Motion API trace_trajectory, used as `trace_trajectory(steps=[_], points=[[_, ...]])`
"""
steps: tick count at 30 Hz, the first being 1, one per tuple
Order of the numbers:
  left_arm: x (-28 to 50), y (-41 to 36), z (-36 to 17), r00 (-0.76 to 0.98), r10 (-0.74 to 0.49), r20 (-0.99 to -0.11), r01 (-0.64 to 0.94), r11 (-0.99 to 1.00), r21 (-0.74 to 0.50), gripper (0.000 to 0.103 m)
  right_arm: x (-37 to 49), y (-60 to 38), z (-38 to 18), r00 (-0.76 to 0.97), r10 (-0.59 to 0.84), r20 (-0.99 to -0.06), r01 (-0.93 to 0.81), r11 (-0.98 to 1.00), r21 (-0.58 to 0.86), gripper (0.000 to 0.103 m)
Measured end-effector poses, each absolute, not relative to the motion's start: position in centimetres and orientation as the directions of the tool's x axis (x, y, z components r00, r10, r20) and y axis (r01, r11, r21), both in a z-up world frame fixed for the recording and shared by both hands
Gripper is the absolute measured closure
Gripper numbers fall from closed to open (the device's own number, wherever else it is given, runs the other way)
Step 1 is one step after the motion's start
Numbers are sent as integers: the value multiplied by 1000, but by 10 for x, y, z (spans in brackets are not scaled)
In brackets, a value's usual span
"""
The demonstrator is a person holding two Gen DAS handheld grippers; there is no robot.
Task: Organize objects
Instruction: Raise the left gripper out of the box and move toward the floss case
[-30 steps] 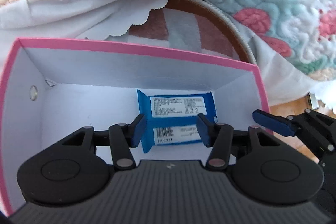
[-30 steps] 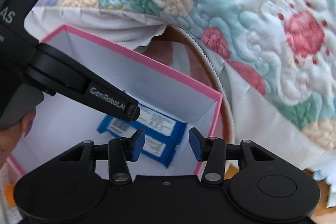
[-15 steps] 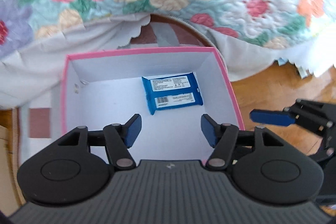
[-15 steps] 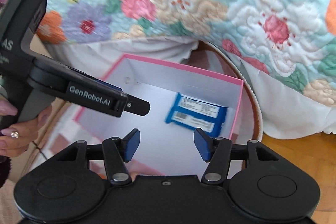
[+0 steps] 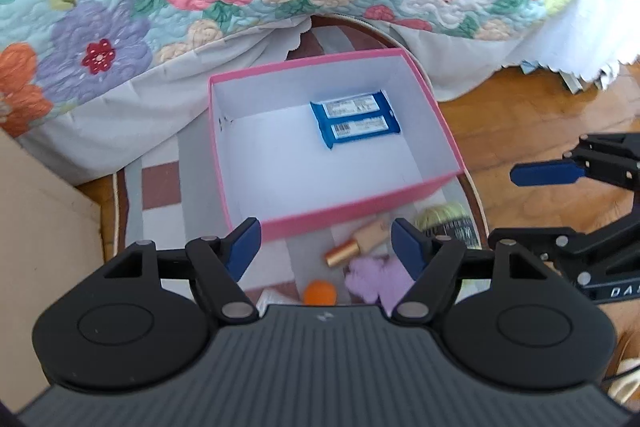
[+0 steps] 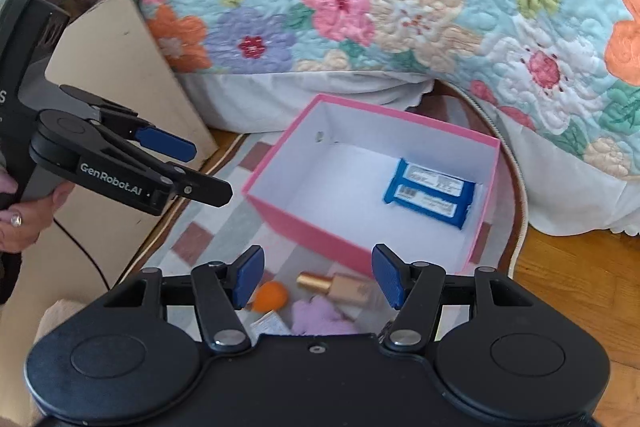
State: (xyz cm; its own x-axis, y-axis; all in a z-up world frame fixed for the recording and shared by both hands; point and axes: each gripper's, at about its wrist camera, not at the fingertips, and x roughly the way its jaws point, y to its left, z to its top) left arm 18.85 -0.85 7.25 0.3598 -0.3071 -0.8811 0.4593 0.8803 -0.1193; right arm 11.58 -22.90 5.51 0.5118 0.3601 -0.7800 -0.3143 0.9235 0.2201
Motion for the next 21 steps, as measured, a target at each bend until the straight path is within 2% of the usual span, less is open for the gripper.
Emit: trace_trajectory(steps=[3,11,13,15,21], points=[[169,4,78,383,-280,-880,436,895,-95,32,97,-217,63,510,394,-765,-348,907,236,27],[134,37,82,391,-293,-873,397,909,-127,32,56,-176,70,466,473,-747,-457,852,255,26],[128,43,79,390,-293,-873,395,910,-129,32,51,-165,68,449,488,-749,-482,838,256,21],[125,49,75,387,-293,-874,388,912,-134,32,47,-156,65,438,497,-749,-500,827,257,17],[125,66,46,362,-320,-876,371,911,-180,30,50,-127,41,379,542,-750,-538,788,298,17]])
